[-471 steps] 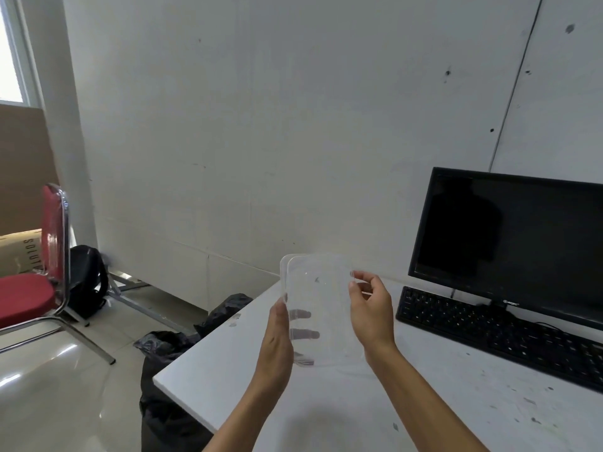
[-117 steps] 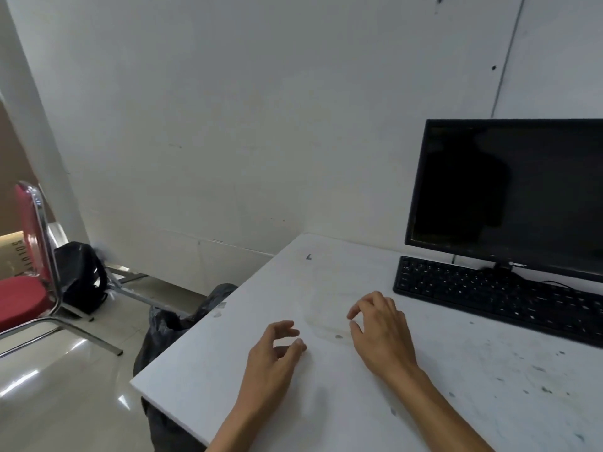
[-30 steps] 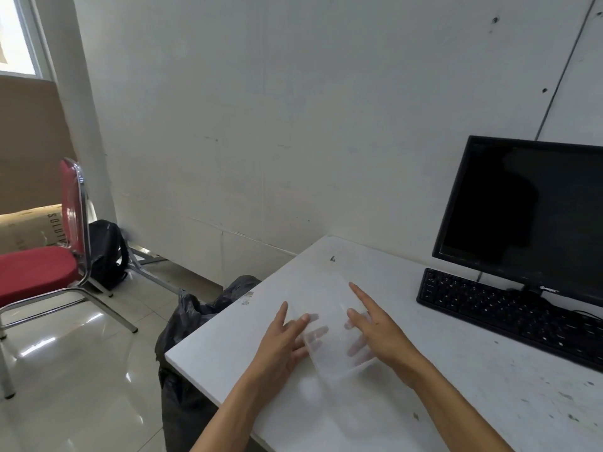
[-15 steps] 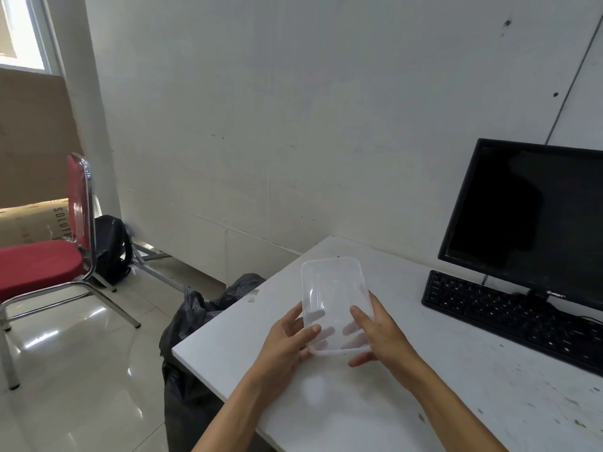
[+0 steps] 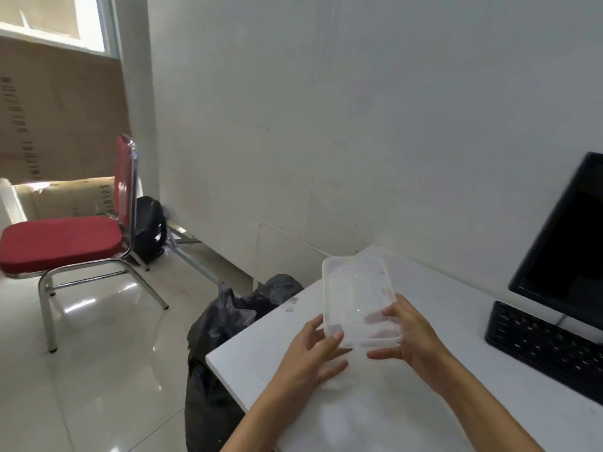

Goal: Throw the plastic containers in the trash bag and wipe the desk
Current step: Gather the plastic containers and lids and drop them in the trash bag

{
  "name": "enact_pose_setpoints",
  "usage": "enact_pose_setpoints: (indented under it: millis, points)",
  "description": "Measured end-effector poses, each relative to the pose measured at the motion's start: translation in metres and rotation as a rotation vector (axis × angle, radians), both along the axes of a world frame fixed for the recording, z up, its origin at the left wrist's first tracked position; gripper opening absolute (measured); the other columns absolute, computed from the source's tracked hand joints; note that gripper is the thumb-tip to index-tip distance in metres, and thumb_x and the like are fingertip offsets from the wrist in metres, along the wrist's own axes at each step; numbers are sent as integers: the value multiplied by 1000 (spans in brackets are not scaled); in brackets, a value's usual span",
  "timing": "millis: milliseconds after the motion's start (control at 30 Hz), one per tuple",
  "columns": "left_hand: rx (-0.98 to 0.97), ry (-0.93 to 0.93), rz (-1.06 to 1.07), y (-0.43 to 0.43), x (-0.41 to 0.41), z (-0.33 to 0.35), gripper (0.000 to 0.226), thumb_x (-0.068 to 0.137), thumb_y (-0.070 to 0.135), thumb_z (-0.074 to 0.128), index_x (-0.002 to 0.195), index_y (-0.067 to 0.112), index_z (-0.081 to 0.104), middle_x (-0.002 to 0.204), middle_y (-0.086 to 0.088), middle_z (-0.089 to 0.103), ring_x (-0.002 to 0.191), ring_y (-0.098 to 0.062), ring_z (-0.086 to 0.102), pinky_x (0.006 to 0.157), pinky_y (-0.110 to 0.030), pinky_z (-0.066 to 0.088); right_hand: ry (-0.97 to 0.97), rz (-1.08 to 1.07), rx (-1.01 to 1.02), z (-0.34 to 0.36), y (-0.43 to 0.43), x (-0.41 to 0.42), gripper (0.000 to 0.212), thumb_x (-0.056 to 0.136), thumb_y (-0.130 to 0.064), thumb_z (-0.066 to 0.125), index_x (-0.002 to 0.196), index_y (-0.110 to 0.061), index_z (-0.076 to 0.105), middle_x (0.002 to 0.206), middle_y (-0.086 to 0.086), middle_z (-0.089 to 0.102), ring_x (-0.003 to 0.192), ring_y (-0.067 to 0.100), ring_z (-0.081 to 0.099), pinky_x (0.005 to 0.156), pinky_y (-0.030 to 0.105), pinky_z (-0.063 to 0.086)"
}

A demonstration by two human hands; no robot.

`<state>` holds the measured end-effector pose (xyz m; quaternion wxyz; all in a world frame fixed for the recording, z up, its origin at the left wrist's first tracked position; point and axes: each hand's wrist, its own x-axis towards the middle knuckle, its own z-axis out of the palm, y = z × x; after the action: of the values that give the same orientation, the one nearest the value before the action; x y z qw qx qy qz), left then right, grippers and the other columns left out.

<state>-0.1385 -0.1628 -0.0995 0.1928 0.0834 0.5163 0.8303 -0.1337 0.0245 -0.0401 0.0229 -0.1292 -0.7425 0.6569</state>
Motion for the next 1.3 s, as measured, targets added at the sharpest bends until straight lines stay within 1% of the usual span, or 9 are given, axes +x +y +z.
enact_pose_setpoints:
  millis: [233, 433, 500, 600, 767, 933, 1000, 1133, 1300]
  points:
    - [-434, 74, 623, -94, -113, 12, 27, 96, 24, 63, 122, 20, 59, 122, -1, 63, 112, -18, 62, 78, -27, 54, 70, 51, 172, 14, -58, -117, 44, 99, -17, 59, 138, -24, 42, 114, 8, 59, 93, 24, 66, 60, 40, 63]
    - [-906, -337, 696, -134, -186, -41, 100, 70, 68, 73, 143, 8, 39, 148, -14, 37, 136, -35, 39, 104, -48, 41, -97, 267, 555, -25, -131, -202, 31, 98, -20, 54, 120, -22, 32, 111, 8, 56, 81, 22, 66, 50, 30, 59]
    - [-859, -404, 588, -141, -205, -60, 106, 64, 71, 75, 140, 4, 45, 141, -14, 49, 123, -33, 53, 90, -42, 52, -232, 396, 724, -39, -147, -225, 28, 96, -20, 49, 123, -14, 40, 102, 9, 59, 79, 24, 67, 60, 37, 61]
    - [-762, -377, 491, -149, -224, -81, 62, 76, 50, 78, 118, 5, 66, 100, -8, 73, 87, -23, 70, 71, -36, 60, -507, 540, 771, -58, -162, -250, 20, 93, -11, 45, 106, 0, 55, 94, 18, 63, 84, 36, 73, 82, 50, 62]
    - [-488, -310, 508, -143, -220, -85, 21, 98, 23, 59, 110, 13, 73, 87, -14, 79, 80, -30, 76, 81, -45, 62, -791, 654, 868, -90, -159, -277, 22, 94, -6, 39, 111, 1, 51, 119, 24, 61, 112, 39, 65, 101, 50, 52]
    - [-13, -287, 474, -144, -198, -70, 25, 99, 15, 56, 119, 5, 68, 118, -28, 68, 98, -35, 65, 96, -51, 51, -592, 586, 1338, -89, -145, -302, 44, 103, -23, 36, 140, -6, 52, 147, 16, 49, 126, 34, 54, 101, 39, 46]
    - [26, -283, 450, -143, -191, -68, 27, 99, 19, 56, 122, 9, 68, 119, -27, 68, 95, -33, 65, 84, -44, 57, -513, 570, 1442, -89, -145, -304, 36, 99, -25, 39, 117, -7, 64, 127, 13, 61, 108, 32, 59, 87, 37, 48]
    - [53, -314, 434, -135, -181, -68, 28, 100, 25, 55, 123, 15, 68, 110, -22, 74, 87, -31, 71, 65, -37, 60, -494, 692, 995, -86, -159, -296, 13, 85, -12, 48, 85, -6, 59, 91, 14, 63, 74, 29, 64, 66, 40, 57]
    - [121, -260, 432, -135, -169, -60, 28, 100, 22, 52, 125, 17, 66, 113, -20, 74, 95, -35, 73, 74, -40, 63, -326, 952, 1066, -98, -168, -286, 50, 93, -11, 53, 141, -22, 57, 144, 2, 56, 131, 23, 53, 110, 36, 43]
